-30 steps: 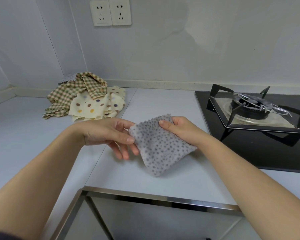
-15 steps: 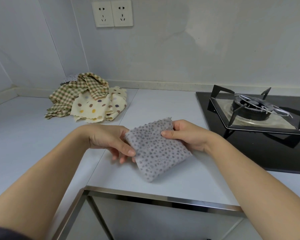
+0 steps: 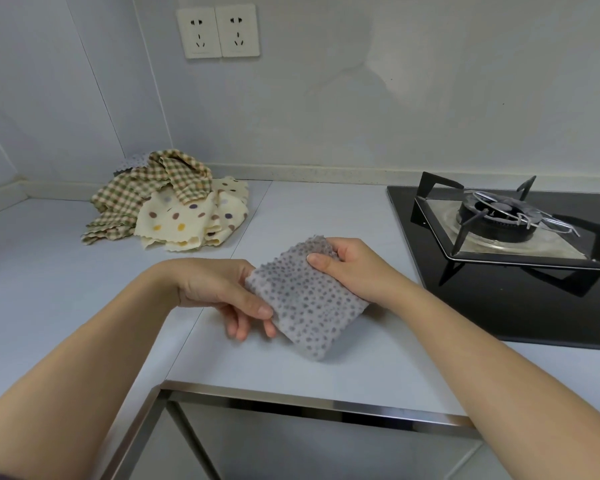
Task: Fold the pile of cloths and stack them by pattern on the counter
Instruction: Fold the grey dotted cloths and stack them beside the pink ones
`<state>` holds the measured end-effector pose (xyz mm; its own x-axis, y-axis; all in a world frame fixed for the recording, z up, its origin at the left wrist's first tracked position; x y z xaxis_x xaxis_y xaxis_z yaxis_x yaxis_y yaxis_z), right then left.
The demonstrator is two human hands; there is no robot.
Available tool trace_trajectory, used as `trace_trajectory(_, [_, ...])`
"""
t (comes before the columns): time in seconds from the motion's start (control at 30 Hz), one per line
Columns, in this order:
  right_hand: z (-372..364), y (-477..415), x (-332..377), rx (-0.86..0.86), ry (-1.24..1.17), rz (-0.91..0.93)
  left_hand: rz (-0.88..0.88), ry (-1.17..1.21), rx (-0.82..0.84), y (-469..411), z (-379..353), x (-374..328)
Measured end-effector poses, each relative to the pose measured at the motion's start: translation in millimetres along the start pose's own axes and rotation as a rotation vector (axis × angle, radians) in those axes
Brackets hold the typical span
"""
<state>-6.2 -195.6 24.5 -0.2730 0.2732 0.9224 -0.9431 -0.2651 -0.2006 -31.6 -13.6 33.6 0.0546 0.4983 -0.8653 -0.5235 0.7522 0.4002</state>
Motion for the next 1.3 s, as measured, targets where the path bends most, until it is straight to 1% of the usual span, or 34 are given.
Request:
trace_trajectory(0.23, [13, -2, -6, -0.036, 0.025, -0.017, -0.027, 0.115, -0.288, 11, 25, 10])
trace_trajectory(0.27, [13, -3, -9, -0.064, 0.030, -0.012, -0.039, 0.180, -0.365, 7, 25, 10])
trace_trajectory(0.3, [14, -4, -10, -0.098, 0.029, 0.000, -0.063, 0.292, -0.467, 2, 25, 11])
trace_trajectory(0.33, [15, -4, -10, -0.140, 0.023, 0.016, -0.084, 0.442, -0.568, -4, 24, 11])
trace_trajectory(0.37, [16, -5, -10, -0.184, 0.013, 0.030, -0.106, 0.581, -0.631, -11, 22, 10])
trace_trajectory(0.43, [18, -5, -7, -0.272, 0.006, 0.050, -0.121, 0.766, -0.641, -25, 10, 4])
trace_trajectory(0.5, [21, -5, -5, -0.349, 0.011, 0.068, -0.082, 0.864, -0.636, -35, -2, 0])
trace_trajectory(0.53, [22, -4, -4, -0.383, -0.001, 0.073, -0.055, 0.865, -0.649, -38, -5, 0])
trace_trajectory(0.6, [25, -4, -5, -0.445, -0.027, 0.080, -0.020, 0.758, -0.708, -39, -6, 3])
trace_trajectory(0.7, [28, -5, -5, -0.531, 0.022, 0.099, -0.026, 0.569, -0.886, -35, -1, 2])
trace_trajectory(0.77, [26, -5, -5, -0.553, 0.014, 0.096, -0.036, 0.490, -0.995, -34, 0, 1])
trace_trajectory(0.87, [23, -4, -7, -0.578, 0.028, 0.076, -0.031, 0.428, -1.113, -35, 1, 3])
trace_trajectory(0.93, [21, -2, -8, -0.591, 0.033, 0.069, 0.007, 0.364, -1.194, -37, 1, 4])
trace_trajectory(1.0, [16, 0, -5, -0.606, 0.034, 0.080, 0.062, 0.256, -1.284, -35, -2, 2])
trace_trajectory(1.1, [11, 2, 2, -0.627, 0.029, 0.128, 0.031, 0.039, -1.378, -31, -3, -3])
trace_trajectory(1.13, [11, 4, 3, -0.634, 0.007, 0.140, 0.011, -0.032, -1.396, -29, -2, -5])
trace_trajectory(1.17, [12, 4, 4, -0.643, -0.023, 0.142, -0.013, -0.052, -1.395, -28, 1, -3])
trace_trajectory(1.2, [12, 5, 4, -0.647, -0.047, 0.137, -0.037, -0.020, -1.368, -28, 3, -2])
trace_trajectory(1.3, [11, 4, -2, -0.594, -0.116, 0.086, -0.105, 0.227, -1.208, -36, 9, 2])
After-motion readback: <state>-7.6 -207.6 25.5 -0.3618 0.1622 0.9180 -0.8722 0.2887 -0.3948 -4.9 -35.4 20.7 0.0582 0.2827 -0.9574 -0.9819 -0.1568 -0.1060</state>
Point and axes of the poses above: each hand's wrist, its own y-axis away from the middle knuckle, its own z-axis out of the back of the hand, x = y × z, the point moved 5 cm from there along -y, towards the middle knuckle, and after that the axes turned 4 degrees about -x, right-handed, at the moved point
